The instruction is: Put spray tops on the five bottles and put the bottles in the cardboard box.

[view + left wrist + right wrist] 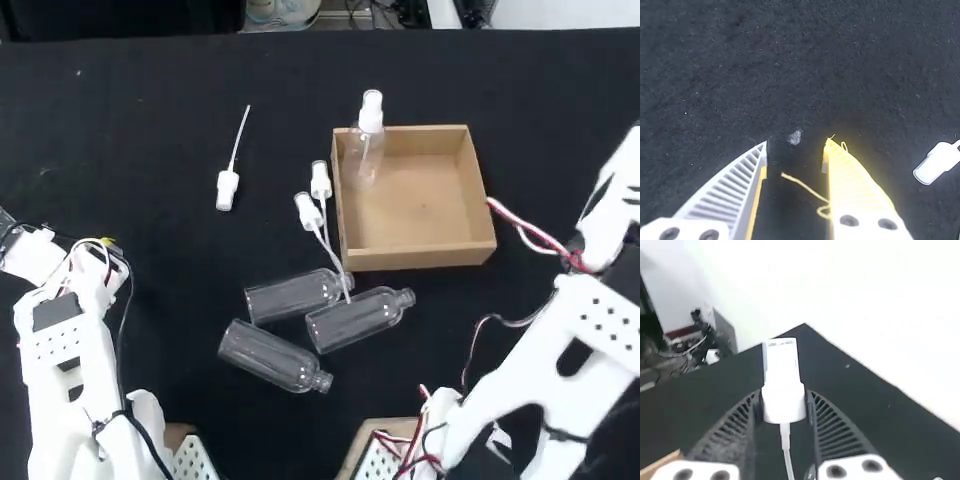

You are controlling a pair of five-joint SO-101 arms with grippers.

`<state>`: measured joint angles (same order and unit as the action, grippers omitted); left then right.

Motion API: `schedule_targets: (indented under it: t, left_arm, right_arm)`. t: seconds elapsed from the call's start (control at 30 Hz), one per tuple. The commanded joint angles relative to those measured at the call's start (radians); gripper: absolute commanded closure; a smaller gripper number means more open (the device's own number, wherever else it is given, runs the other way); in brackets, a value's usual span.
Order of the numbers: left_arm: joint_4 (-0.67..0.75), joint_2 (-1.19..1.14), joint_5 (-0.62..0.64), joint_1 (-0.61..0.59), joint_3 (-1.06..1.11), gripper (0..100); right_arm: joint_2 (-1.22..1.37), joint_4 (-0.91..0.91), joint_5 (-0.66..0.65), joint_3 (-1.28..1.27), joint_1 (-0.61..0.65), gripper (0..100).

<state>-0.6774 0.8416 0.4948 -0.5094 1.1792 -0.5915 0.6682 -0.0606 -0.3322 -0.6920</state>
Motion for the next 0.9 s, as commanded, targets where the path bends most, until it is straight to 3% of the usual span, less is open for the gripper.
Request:
schedule_targets:
  t: [0.0, 0.4, 0.7, 0.87]
  left_arm:
    - [-0.002, 0.020, 0.008, -0.002, -0.058, 82]
    - [-0.002, 0.020, 0.008, -0.002, -0.058, 82]
    - [-0.002, 0.020, 0.008, -0.002, -0.058, 82]
    - [-0.002, 0.020, 0.008, -0.002, -0.056, 82]
  right_arm:
    - [0.036, -0.169, 0.008, -0.012, -0.052, 97.9]
    - [0.292, -0.551, 0.009, -0.030, -0.097, 98.2]
    - [0.321, -0.655, 0.100, -0.053, -0.091, 98.0]
    - [0.312, -0.864, 0.078, -0.183, -0.098, 98.0]
